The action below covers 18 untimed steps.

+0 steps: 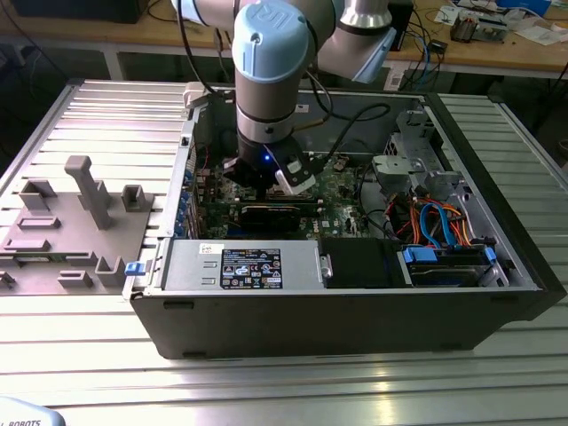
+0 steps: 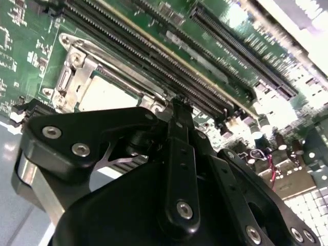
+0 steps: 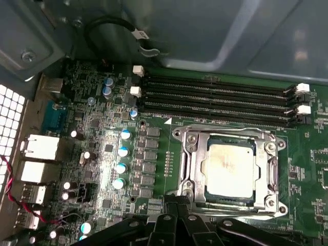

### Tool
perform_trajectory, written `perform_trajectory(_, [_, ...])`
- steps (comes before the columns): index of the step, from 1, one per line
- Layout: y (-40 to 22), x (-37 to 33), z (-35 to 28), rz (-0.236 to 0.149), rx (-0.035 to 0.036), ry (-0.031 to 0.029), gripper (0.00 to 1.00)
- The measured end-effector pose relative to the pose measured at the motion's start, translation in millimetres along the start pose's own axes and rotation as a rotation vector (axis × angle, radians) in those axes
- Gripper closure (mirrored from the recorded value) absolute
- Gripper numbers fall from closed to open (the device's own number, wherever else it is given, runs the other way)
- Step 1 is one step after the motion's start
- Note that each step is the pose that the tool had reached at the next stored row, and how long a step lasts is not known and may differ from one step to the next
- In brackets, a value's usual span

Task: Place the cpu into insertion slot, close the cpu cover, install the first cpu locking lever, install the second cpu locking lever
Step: 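Install the second cpu locking lever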

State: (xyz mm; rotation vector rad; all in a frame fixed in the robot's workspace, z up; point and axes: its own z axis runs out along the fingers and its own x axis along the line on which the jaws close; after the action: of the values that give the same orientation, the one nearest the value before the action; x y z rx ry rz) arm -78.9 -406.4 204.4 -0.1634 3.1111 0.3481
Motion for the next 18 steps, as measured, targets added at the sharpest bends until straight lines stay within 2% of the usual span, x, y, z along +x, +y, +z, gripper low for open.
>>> perform_trajectory(7, [-0.1,0.0,4.7,-0.001,-0.0008,0.0,0.89])
perform_trajectory(10, [1.7,-0.2,5.9,-0.003,0.0001,0.0006,0.89])
perform_trajectory(11, [1.9,-0.2,6.0,-0.003,0.0034,0.0009,0.89])
perform_trajectory(12, [2.1,-0.2,5.3,-0.002,0.0171,0.0017,0.89])
perform_trajectory(13, [2.4,-0.2,4.1,-0.003,0.0253,0.0019,0.89])
perform_trajectory(15, [3.5,-0.4,-1.5,-0.003,0.0357,0.0028,0.89])
perform_trajectory(18, [5.1,-0.9,-8.4,-0.003,0.0409,0.0033,0.89])
